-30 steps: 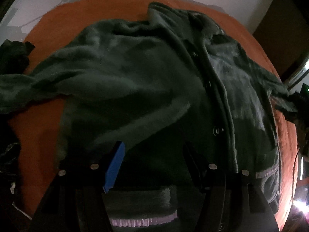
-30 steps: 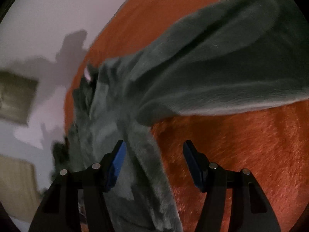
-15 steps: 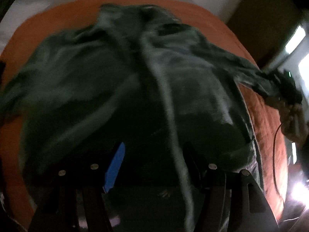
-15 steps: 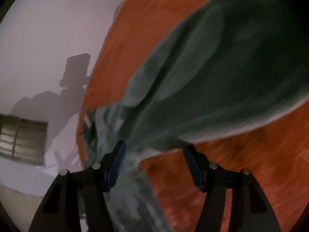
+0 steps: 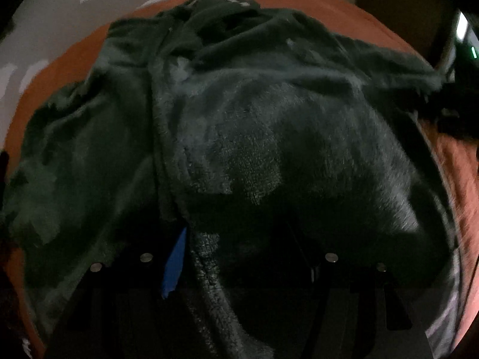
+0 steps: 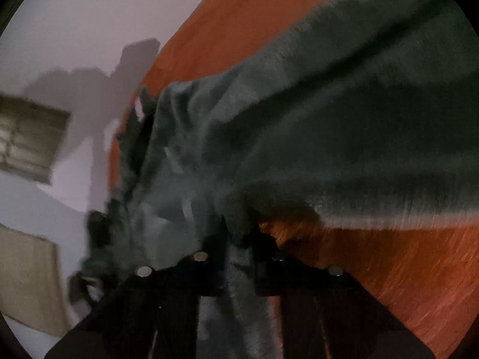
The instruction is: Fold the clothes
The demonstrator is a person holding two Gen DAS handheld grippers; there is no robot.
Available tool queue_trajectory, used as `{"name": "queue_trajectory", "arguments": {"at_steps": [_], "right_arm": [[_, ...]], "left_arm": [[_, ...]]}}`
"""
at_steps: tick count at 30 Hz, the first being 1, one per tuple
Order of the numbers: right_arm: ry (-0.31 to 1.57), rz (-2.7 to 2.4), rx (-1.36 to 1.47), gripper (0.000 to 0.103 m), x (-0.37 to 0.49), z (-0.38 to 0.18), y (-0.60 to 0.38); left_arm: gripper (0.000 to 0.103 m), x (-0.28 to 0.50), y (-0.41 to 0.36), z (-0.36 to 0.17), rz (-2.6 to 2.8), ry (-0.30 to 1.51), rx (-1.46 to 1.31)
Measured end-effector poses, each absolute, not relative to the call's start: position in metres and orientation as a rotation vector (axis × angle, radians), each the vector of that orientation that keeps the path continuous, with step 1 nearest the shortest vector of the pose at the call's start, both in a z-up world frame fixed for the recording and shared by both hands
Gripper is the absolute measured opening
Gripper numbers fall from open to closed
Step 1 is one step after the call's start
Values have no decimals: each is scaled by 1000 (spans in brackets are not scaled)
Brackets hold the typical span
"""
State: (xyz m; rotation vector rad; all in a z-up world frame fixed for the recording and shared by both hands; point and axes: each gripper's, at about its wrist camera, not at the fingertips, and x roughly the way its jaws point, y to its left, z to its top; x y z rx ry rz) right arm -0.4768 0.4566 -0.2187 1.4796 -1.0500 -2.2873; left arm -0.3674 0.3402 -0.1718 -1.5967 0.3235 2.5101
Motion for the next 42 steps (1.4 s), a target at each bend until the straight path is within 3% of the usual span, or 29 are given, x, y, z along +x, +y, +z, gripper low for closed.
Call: {"name": "queue_trajectory", "arguments": {"at_steps": [4, 8, 10, 14, 18, 24, 30, 37, 42], "right_arm": [[-994, -2429, 1419, 8, -475, -196, 465], [-855, -2379, 1604, 9, -484, -225, 458], [-906, -2342, 1630, 9, -483, -230, 463], [-996, -2329, 1629, 24, -466, -210, 473], [-870, -2393, 1592, 24, -437, -192, 459], [-698, -2309, 1737, 24, -419, -229, 435], [-754, -2313, 1714, 24, -395, -199, 439], [-900, -2131, 1727, 24, -281, -183, 438], [-770, -2007, 1861, 24, -193, -214, 410]], "left_arm": [[66, -363, 342, -174, 2531, 358, -1568], [67, -361, 343, -176, 2543, 381, -1548], [67, -358, 346, -176, 2549, 408, -1531], [67, -355, 347, -176, 2549, 436, -1505], [67, -356, 347, -177, 2546, 432, -1502], [68, -357, 350, -178, 2548, 439, -1505], [68, -359, 342, -157, 2539, 285, -1536], [68, -326, 301, -116, 2509, 43, -1515], [68, -314, 287, -102, 2517, -10, -1471]]}}
